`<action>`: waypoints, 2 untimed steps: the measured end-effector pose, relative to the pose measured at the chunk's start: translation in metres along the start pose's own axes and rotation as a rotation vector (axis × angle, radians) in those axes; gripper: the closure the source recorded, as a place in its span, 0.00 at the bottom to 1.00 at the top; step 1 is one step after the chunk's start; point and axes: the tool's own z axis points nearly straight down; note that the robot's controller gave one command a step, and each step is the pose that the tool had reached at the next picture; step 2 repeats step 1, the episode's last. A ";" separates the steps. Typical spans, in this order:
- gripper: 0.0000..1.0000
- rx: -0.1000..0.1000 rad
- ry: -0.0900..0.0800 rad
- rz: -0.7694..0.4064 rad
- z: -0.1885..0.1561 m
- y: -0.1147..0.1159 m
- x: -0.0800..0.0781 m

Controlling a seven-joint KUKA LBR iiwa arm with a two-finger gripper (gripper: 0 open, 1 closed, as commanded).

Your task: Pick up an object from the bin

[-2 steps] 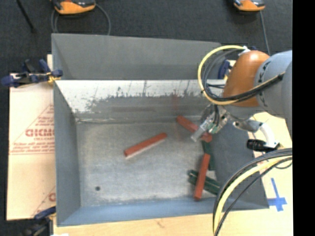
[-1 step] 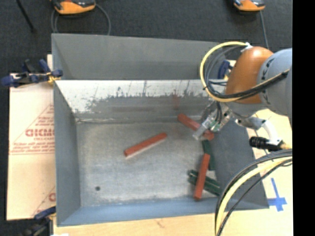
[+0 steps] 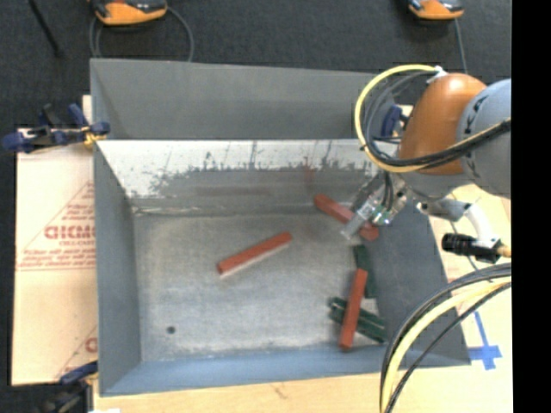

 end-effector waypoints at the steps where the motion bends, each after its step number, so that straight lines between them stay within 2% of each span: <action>1: 1.00 0.000 0.000 -0.004 -0.011 0.000 -0.001; 2: 1.00 0.000 0.000 -0.004 -0.011 0.000 -0.001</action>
Offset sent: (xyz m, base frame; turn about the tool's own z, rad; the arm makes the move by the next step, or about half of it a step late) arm -0.0002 0.0000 0.0097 0.0000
